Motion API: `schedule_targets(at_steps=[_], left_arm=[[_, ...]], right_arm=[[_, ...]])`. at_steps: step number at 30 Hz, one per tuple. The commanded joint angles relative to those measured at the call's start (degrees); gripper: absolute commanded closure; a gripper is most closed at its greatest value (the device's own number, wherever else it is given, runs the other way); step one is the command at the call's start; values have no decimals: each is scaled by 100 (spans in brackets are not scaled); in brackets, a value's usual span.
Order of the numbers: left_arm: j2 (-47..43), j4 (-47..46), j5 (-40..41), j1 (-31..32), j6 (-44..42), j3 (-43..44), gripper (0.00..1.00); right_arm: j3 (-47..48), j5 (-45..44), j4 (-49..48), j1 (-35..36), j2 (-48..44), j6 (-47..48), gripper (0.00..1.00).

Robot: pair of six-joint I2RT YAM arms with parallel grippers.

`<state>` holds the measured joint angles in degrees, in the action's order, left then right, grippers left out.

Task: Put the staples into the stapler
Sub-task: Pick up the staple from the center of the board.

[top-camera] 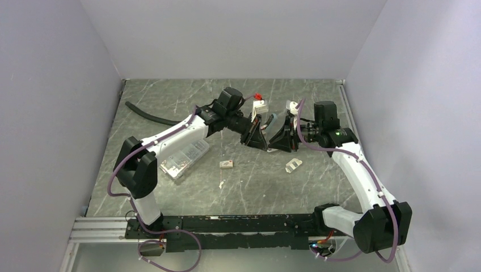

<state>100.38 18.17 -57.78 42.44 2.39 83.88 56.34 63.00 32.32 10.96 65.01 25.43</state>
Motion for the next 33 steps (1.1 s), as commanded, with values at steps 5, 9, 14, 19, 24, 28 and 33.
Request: schedule_targets(at_steps=[5,9,14,19,24,28,33], left_arm=[[-1,0,-177,10,-57,234,84],[23,-2,-198,8,-55,239,84],[60,33,-207,10,-81,261,84],[74,76,-192,10,-128,269,82],[92,113,-186,9,-169,286,79],[76,174,-127,7,-318,305,67],[-68,265,-26,4,-673,262,56]], right_arm=[[142,200,70,31,78,227,78],[148,227,54,51,93,200,80],[175,244,89,65,133,231,83],[184,263,116,74,134,246,88],[181,243,185,74,118,326,93],[163,217,257,74,117,402,96],[144,164,335,66,84,439,98]])
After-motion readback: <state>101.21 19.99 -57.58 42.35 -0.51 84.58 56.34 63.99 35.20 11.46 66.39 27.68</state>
